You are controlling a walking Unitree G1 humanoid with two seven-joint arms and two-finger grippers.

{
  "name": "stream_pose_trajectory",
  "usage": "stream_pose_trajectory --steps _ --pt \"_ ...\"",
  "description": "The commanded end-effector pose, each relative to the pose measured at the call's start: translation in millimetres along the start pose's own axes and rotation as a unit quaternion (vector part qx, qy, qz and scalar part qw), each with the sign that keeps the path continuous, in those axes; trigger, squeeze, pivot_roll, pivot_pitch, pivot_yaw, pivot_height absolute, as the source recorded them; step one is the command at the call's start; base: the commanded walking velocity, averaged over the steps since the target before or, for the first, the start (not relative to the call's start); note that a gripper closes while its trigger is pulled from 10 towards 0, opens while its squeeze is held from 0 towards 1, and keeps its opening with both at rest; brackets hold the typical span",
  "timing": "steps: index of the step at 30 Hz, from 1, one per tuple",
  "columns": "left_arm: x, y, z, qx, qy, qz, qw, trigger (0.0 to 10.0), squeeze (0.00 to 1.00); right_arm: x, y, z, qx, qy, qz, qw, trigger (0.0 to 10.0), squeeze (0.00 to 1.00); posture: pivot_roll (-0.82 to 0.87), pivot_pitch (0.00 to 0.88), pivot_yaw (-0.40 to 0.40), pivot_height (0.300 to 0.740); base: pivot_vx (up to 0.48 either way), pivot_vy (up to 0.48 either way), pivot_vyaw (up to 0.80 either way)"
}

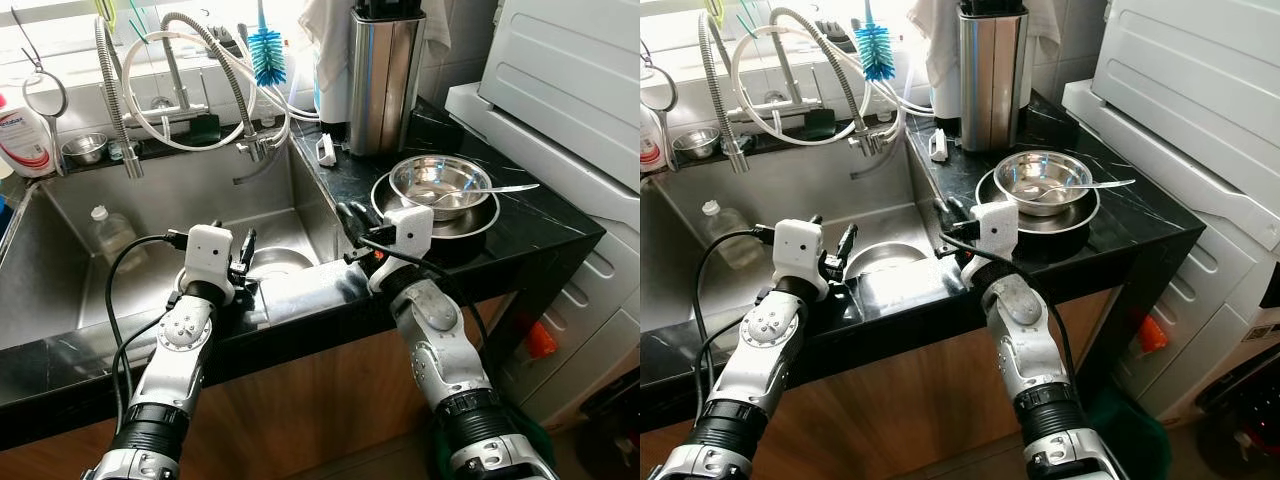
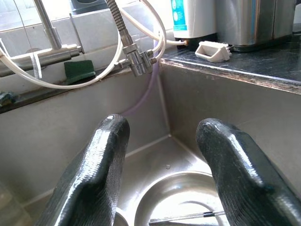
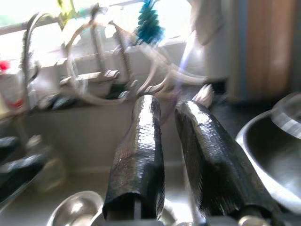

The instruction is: Kitchen organization

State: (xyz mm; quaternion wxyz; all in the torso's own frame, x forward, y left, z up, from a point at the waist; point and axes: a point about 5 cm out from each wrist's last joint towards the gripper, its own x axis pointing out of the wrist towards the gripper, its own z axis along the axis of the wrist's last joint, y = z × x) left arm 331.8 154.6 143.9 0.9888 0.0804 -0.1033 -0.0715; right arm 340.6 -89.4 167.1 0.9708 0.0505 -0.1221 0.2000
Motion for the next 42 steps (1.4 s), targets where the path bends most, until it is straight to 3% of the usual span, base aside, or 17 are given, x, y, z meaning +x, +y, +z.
stream_pose_trajectory --steps 1,8,10,11,12,17,19,21,22,25,26,32,33,34,38,42 --pt "-3.1 -0.5 -3.3 0.000 0.004 0.003 1.000 10.0 0.00 1.2 -6.1 29.0 -0.021 -0.067 -0.039 0.997 10.0 0.00 -0.13 0.000 0.051 0.740 0.000 0.000 0.00" --pt "-3.1 -4.8 -4.5 -0.006 0.004 0.005 1.000 10.0 0.00 -21.0 -32.6 49.7 -0.018 -0.112 -0.163 0.980 10.0 0.00 -0.16 0.000 0.059 0.740 0.000 0.000 0.00" --pt "-2.5 -6.5 -5.2 -0.008 0.005 0.004 1.000 10.0 0.00 -37.9 -41.8 47.1 -0.010 -0.108 -0.210 0.972 10.0 0.02 -0.16 0.000 0.061 0.740 0.000 0.000 0.00" --pt "-2.4 -6.9 -5.2 -0.009 0.005 0.004 1.000 10.0 0.00 -42.2 -43.2 45.5 -0.003 -0.105 -0.221 0.970 10.0 0.62 -0.17 0.000 0.065 0.740 0.000 0.000 0.00" --pt "-2.3 -7.3 -5.3 -0.009 0.005 0.003 1.000 10.0 0.00 -45.9 -43.7 44.3 0.008 -0.102 -0.232 0.967 10.0 1.00 -0.17 0.000 0.065 0.740 0.000 0.000 0.00" --pt "-2.3 -9.3 -5.5 -0.011 0.006 0.002 1.000 10.0 0.00 -60.5 -47.7 33.6 0.068 -0.081 -0.291 0.951 10.0 1.00 -0.18 0.000 0.065 0.740 0.000 0.000 0.00" --pt "-3.0 -9.4 -6.0 -0.011 0.006 0.003 1.000 10.0 0.00 -66.5 -53.9 27.9 0.112 -0.076 -0.330 0.934 10.0 1.00 -0.18 0.000 0.066 0.740 0.000 0.000 0.00" --pt "-3.0 -9.3 -6.0 -0.011 0.006 0.003 1.000 10.0 0.00 -67.1 -54.6 27.6 0.116 -0.074 -0.334 0.933 10.0 0.99 -0.18 0.000 0.066 0.740 0.000 0.000 0.00" --pt "-3.2 -9.6 -6.1 -0.010 0.006 0.004 1.000 10.0 0.00 -70.6 -63.8 25.1 0.137 -0.069 -0.362 0.919 10.0 0.00 -0.18 0.000 0.063 0.740 0.000 0.000 0.00" --pt "-3.3 -9.6 -6.1 -0.009 0.005 0.004 1.000 10.0 0.00 -76.0 -80.0 23.7 0.171 -0.073 -0.406 0.895 10.0 0.00 -0.18 0.000 0.062 0.740 0.000 0.000 0.00" --pt "-3.5 -9.1 -5.9 -0.008 0.004 0.006 1.000 10.0 0.00 -77.1 -87.6 27.0 0.176 -0.080 -0.411 0.891 10.0 1.00 -0.18 0.000 0.063 0.740 0.000 0.000 0.00" --pt "-4.0 -10.3 -5.5 -0.001 0.003 0.003 1.000 10.0 0.00 -76.7 -105.1 33.7 0.181 -0.086 -0.427 0.882 10.0 1.00 -0.18 0.000 0.064 0.740 0.000 0.000 0.00" --pt "-3.9 -10.8 -5.3 -0.001 0.003 0.002 1.000 10.0 0.00 -76.5 -107.1 34.6 0.180 -0.088 -0.428 0.881 10.0 0.20 -0.18 0.000 0.064 0.740 0.000 0.000 0.00" --pt "-3.9 -11.7 -4.7 -0.003 0.001 0.002 1.000 10.0 0.00 -76.1 -111.9 36.8 0.181 -0.092 -0.428 0.880 10.0 0.00 -0.18 0.000 0.066 0.740 0.000 0.000 0.00" --pt "-3.8 -13.5 -4.2 -0.004 0.000 0.001 1.000 10.0 0.00 -73.3 -118.2 37.7 0.199 -0.093 -0.421 0.880 10.0 0.00 -0.18 0.000 0.069 0.740 0.000 0.000 0.00" --pt "-3.4 -14.8 -4.7 -0.004 0.001 -0.001 1.000 10.0 0.00 -61.9 -120.3 35.3 0.223 -0.083 -0.366 0.899 10.0 0.00 -0.18 0.000 0.073 0.740 0.000 0.000 0.00"
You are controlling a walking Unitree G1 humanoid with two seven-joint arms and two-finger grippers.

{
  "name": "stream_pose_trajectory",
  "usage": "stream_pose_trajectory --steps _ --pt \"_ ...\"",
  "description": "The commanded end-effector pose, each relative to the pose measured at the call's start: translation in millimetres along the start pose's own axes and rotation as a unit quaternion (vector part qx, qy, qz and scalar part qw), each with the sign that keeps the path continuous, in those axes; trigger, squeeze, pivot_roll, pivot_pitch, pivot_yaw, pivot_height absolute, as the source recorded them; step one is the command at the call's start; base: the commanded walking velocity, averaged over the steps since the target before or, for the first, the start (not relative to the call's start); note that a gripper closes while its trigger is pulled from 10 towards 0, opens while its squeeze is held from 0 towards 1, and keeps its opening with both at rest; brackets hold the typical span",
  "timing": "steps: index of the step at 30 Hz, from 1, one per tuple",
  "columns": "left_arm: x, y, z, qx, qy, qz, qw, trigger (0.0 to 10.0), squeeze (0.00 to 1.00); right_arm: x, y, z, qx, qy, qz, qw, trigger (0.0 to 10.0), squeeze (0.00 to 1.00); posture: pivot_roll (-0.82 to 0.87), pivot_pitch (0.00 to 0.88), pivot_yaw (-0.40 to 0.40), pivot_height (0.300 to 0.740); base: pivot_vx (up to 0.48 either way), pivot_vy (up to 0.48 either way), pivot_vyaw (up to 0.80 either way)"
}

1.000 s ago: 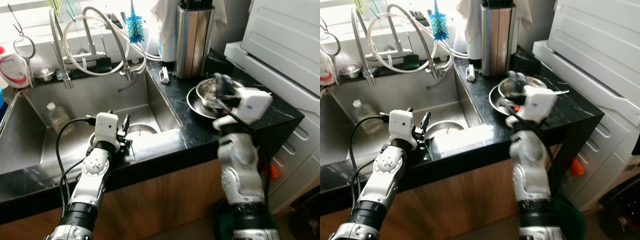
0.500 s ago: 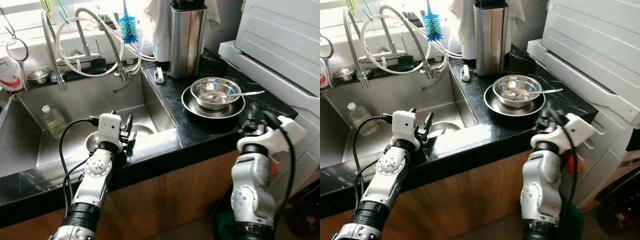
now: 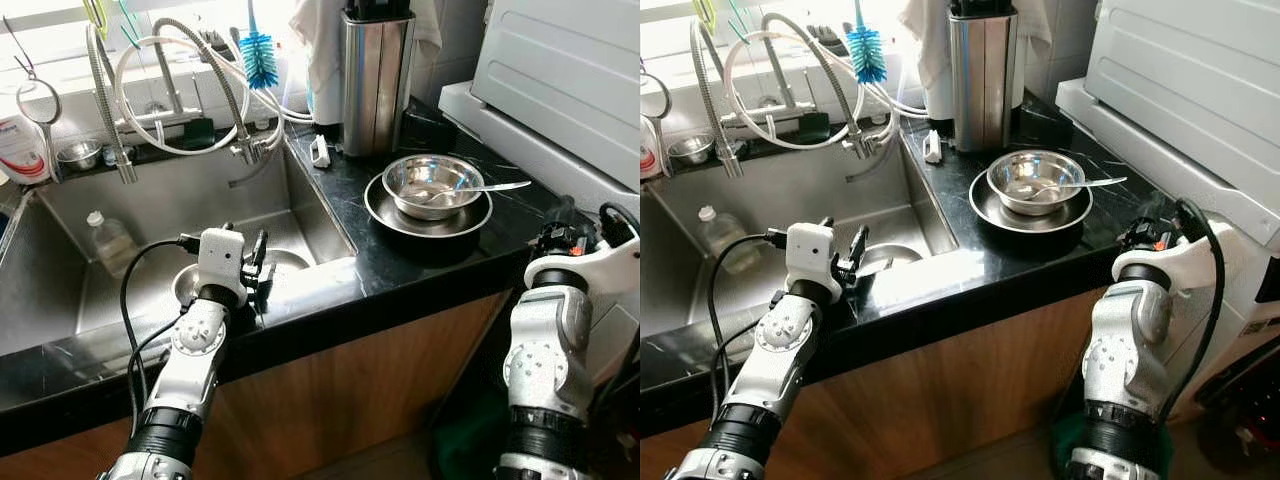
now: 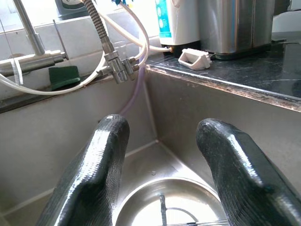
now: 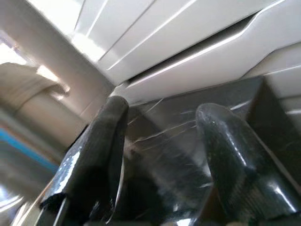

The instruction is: Kitchen organization

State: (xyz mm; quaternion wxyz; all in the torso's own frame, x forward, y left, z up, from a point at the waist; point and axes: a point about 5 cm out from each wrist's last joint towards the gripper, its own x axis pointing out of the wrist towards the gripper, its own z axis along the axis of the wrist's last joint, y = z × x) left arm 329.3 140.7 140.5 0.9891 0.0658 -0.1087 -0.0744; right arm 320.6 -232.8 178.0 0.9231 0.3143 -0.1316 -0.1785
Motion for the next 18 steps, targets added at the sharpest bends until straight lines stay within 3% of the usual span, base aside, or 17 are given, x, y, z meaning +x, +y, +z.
stream_pose_trajectory --steps 1,2,3,6,7,8,9,18 --pt "-2.3 -0.4 -3.5 0.010 0.007 -0.001 1.000 10.0 0.00 4.4 6.1 -4.5 0.004 0.017 0.030 0.999 10.0 0.09 -0.17 0.000 0.071 0.740 0.000 0.000 0.00" --pt "-2.1 -0.5 -3.3 0.010 0.006 -0.001 1.000 10.0 0.00 5.4 6.0 -5.1 0.000 0.019 0.034 0.999 10.0 0.09 -0.17 0.000 0.071 0.740 0.000 0.000 0.00" --pt "-1.4 -0.9 -2.0 0.011 0.004 -0.002 1.000 10.0 0.00 9.2 7.5 -3.4 0.010 0.018 0.046 0.999 10.0 1.00 -0.17 0.000 0.071 0.740 0.000 0.000 0.00" --pt "-1.2 -0.4 -1.6 0.010 0.004 -0.001 1.000 10.0 0.00 14.1 11.6 -0.8 0.005 0.017 0.055 0.998 10.0 1.00 -0.17 0.000 0.070 0.740 0.000 0.000 0.00" --pt "-1.4 -0.4 -1.7 0.010 0.003 -0.001 1.000 10.0 0.00 17.3 13.6 0.5 0.005 0.016 0.055 0.998 10.0 0.81 -0.17 0.000 0.071 0.740 0.000 0.000 0.00" --pt "-1.4 -0.4 -1.7 0.010 0.003 -0.001 1.000 10.0 0.00 17.3 13.6 0.5 0.005 0.016 0.055 0.998 10.0 0.81 -0.17 0.000 0.071 0.740 0.000 0.000 0.00" --pt "-1.5 -0.4 -1.8 0.010 0.004 0.000 1.000 10.0 0.00 19.9 14.8 1.3 0.005 0.015 0.056 0.998 10.0 0.00 -0.17 0.000 0.073 0.740 0.000 0.000 0.00" --pt "-0.7 -1.3 -1.1 0.010 0.002 0.000 1.000 10.0 0.00 36.2 15.5 6.2 0.006 0.007 0.059 0.998 10.0 0.00 -0.16 0.000 0.069 0.740 0.000 0.000 0.00"
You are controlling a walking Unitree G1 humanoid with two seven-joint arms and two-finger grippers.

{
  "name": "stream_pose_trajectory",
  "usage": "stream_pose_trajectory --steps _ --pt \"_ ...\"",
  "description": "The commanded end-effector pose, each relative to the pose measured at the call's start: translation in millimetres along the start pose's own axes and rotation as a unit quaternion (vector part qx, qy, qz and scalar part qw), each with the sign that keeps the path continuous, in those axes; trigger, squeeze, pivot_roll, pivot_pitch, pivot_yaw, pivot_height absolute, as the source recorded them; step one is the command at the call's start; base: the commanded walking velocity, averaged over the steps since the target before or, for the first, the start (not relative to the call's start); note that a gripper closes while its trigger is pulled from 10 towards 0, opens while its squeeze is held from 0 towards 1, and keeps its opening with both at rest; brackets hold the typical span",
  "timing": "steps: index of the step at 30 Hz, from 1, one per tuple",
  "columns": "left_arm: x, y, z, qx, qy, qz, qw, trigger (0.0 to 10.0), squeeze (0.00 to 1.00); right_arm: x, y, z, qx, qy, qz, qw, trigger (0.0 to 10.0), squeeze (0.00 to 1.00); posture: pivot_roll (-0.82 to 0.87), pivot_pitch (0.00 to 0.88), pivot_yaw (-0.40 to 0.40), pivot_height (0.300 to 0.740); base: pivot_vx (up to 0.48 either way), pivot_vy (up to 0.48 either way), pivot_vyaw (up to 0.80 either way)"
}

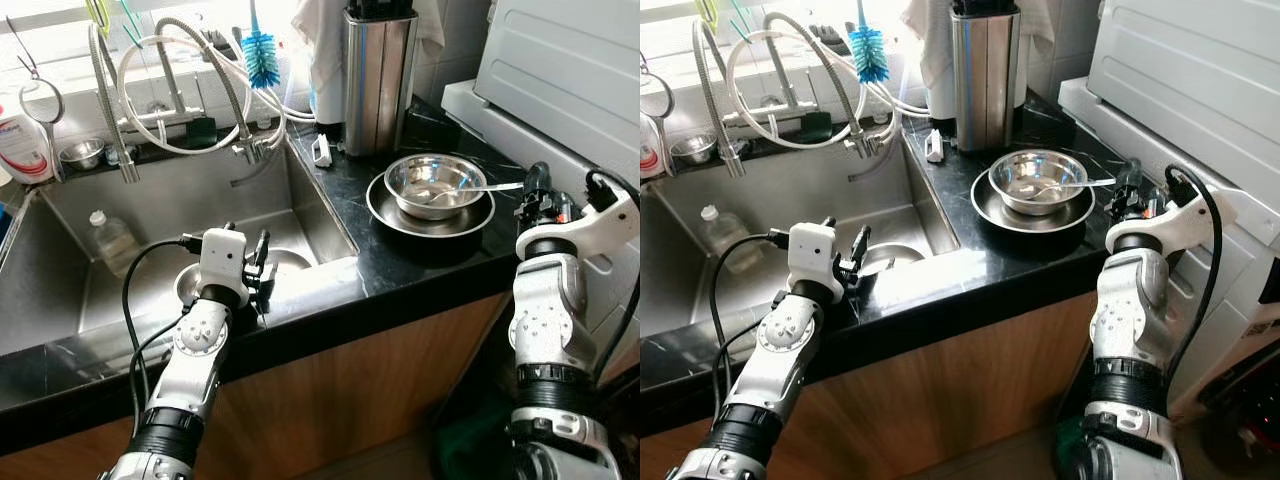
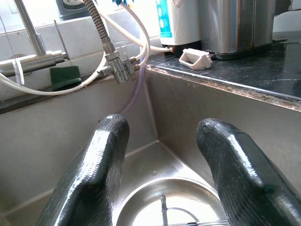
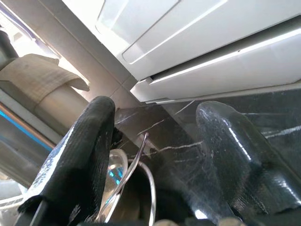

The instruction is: Kitchen organization

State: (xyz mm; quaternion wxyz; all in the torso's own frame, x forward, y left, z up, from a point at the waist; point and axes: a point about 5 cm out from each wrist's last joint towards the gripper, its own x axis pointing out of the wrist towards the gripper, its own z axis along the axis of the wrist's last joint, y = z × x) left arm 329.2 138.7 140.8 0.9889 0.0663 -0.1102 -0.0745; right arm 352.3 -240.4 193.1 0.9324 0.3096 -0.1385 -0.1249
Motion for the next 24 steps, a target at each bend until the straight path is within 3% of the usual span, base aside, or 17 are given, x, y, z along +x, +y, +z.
stream_pose_trajectory --steps 1,11,14,19,20,21,22,24 --pt "-1.0 1.0 -1.2 0.010 0.003 0.001 1.000 10.0 0.00 5.3 3.1 1.4 0.003 -0.004 0.004 1.000 10.0 0.00 -0.16 0.000 0.070 0.740 0.000 0.000 0.00" --pt "0.3 2.6 1.8 0.013 -0.003 0.003 1.000 10.0 0.00 16.3 7.4 -2.0 -0.002 0.004 0.017 1.000 10.0 0.00 -0.15 0.000 0.071 0.740 0.000 0.000 0.00" --pt "0.3 2.6 2.6 0.020 -0.006 0.003 1.000 10.0 0.00 17.4 17.6 -5.6 -0.019 0.008 0.060 0.998 10.0 0.00 -0.15 0.000 0.069 0.740 0.000 0.000 0.00" --pt "0.1 1.7 2.4 0.020 -0.006 0.002 1.000 10.0 0.00 17.3 23.6 -14.0 0.007 0.022 0.068 0.997 10.0 0.00 -0.15 0.000 0.067 0.740 0.000 0.000 0.00" --pt "-0.1 1.6 2.4 0.021 -0.006 0.002 1.000 10.0 0.00 17.3 23.2 -15.2 0.009 0.024 0.064 0.998 7.2 0.00 -0.15 0.000 0.068 0.740 0.000 0.000 0.00" --pt "-0.1 1.4 2.4 0.021 -0.006 0.002 1.000 10.0 0.00 17.3 22.7 -16.2 0.009 0.024 0.063 0.998 7.0 0.00 -0.15 0.000 0.067 0.740 0.000 0.000 0.00" --pt "-0.1 1.3 2.4 0.021 -0.007 0.002 1.000 10.0 0.00 16.9 23.1 -17.6 0.009 0.026 0.062 0.998 10.0 0.00 -0.15 0.000 0.067 0.740 0.000 0.000 0.00" --pt "-0.2 1.4 2.4 0.021 -0.007 0.002 1.000 10.0 0.00 16.6 23.4 -18.2 0.009 0.025 0.062 0.998 10.0 0.00 -0.14 0.000 0.067 0.740 0.000 0.000 0.00"
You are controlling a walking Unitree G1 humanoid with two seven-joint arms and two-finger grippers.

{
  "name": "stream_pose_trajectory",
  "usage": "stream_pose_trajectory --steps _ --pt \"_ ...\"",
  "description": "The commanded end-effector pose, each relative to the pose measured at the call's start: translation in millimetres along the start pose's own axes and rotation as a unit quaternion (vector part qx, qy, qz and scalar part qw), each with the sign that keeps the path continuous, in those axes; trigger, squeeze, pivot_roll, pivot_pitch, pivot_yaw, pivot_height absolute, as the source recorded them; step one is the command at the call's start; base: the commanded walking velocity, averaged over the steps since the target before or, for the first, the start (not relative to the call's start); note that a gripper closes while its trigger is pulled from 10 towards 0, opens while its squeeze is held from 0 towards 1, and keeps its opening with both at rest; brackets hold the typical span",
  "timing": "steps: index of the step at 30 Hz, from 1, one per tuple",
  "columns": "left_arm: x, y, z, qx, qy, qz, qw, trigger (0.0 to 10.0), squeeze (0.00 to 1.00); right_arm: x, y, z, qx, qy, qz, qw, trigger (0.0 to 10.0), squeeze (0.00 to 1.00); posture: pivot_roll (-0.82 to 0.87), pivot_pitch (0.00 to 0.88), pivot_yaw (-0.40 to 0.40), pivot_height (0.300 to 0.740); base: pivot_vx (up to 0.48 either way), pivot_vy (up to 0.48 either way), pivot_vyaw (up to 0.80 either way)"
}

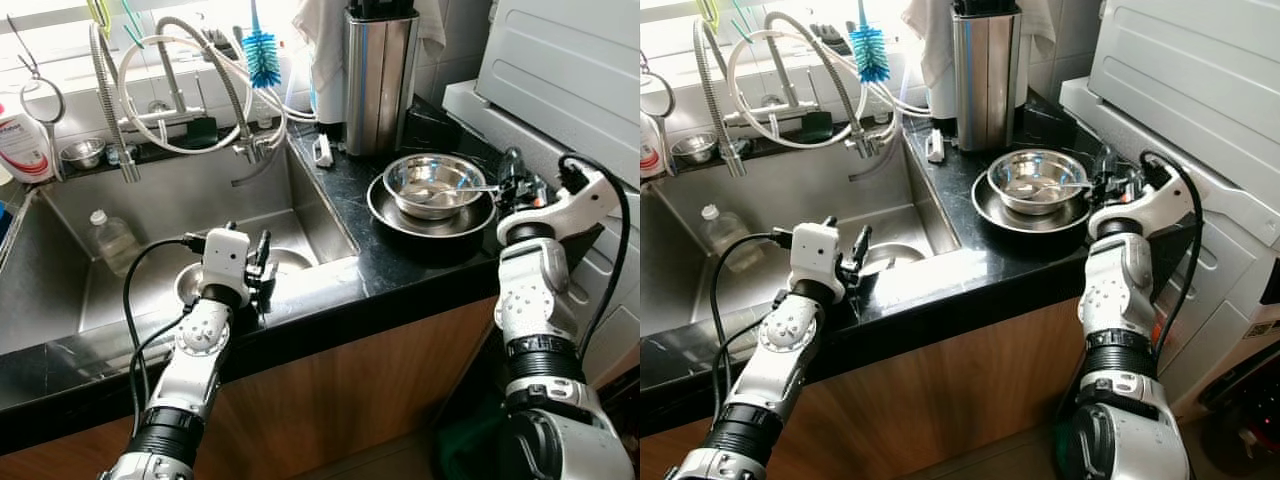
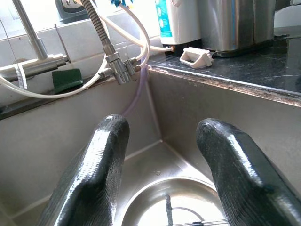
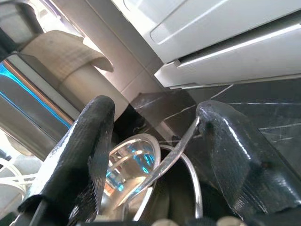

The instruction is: Kitchen organization

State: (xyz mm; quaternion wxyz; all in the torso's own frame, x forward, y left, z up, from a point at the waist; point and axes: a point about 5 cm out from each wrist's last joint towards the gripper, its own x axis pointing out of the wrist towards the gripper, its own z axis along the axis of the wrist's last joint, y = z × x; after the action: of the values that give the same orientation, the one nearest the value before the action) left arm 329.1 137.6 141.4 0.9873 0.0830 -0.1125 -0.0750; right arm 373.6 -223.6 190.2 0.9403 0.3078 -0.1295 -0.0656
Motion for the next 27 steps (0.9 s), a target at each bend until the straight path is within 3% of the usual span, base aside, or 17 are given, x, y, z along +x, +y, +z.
stream_pose_trajectory --steps 1,8,9,10,11,27 --pt "-0.5 2.6 1.6 0.004 -0.005 0.005 1.000 10.0 0.00 3.3 8.8 -0.1 0.008 -0.003 0.008 1.000 10.0 0.00 -0.14 0.000 0.067 0.740 0.000 0.000 0.00" --pt "0.3 3.4 1.8 0.006 -0.005 0.006 1.000 10.0 0.00 3.0 8.0 -2.0 0.016 -0.004 -0.002 1.000 10.0 0.00 -0.14 0.000 0.068 0.740 0.000 0.000 0.00" --pt "0.6 3.3 2.0 0.006 -0.006 0.006 1.000 10.0 0.00 3.2 8.4 -2.4 0.016 -0.004 -0.001 1.000 8.5 0.00 -0.14 0.000 0.068 0.740 0.000 0.000 0.00" --pt "0.7 3.3 2.1 0.006 -0.006 0.006 1.000 10.0 0.00 3.2 8.6 -2.5 0.016 -0.004 -0.001 1.000 8.5 0.00 -0.14 0.000 0.068 0.740 0.000 0.000 0.00" --pt "0.8 3.3 2.2 0.006 -0.006 0.006 1.000 10.0 0.00 3.2 8.9 -2.4 0.016 -0.006 -0.001 1.000 0.0 0.00 -0.14 0.000 0.068 0.740 0.000 0.000 0.00" --pt "1.7 3.9 3.1 0.007 -0.009 0.010 1.000 10.0 0.00 1.0 15.8 -9.7 0.030 -0.006 0.000 1.000 0.0 0.00 -0.14 0.000 0.062 0.740 0.000 0.000 0.00"
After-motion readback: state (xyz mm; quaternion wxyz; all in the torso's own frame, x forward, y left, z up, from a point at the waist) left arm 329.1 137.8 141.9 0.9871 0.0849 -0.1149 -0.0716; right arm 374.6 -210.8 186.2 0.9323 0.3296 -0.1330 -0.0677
